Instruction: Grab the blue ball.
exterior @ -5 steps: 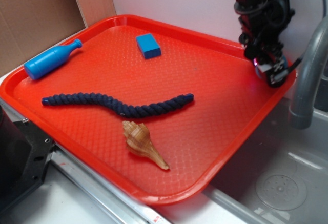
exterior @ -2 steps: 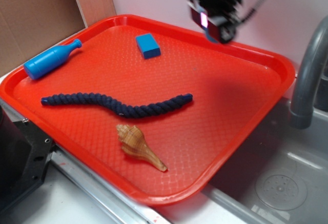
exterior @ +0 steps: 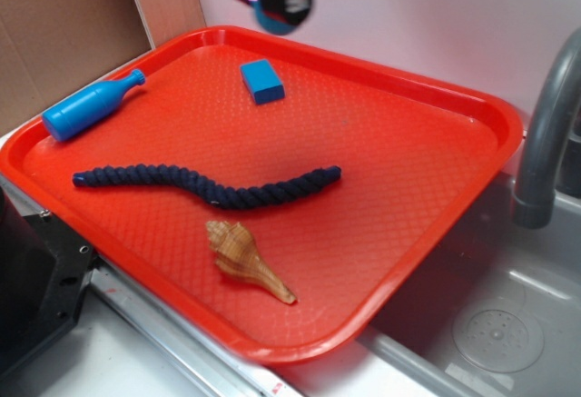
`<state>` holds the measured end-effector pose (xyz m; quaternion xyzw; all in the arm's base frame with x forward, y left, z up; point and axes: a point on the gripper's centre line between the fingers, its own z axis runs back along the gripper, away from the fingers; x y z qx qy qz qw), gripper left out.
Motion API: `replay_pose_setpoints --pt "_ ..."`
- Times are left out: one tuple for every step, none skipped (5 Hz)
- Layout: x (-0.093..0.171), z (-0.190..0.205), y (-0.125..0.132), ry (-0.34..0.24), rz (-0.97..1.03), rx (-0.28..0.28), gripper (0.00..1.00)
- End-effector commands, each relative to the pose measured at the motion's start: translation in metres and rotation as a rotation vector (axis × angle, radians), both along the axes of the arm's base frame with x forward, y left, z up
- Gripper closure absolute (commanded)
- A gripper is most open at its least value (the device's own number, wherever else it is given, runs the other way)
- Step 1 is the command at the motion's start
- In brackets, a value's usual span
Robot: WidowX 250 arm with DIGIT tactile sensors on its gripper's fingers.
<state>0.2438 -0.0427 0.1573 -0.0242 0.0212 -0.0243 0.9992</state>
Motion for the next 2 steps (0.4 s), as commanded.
replay_pose_setpoints --pt "-0.0385 0.0267 0.0079 -0.084 0.118 0.063 1.0" --pt "-0.0342 0.0206 0.0057 -0.082 0.131 0.058 1.0"
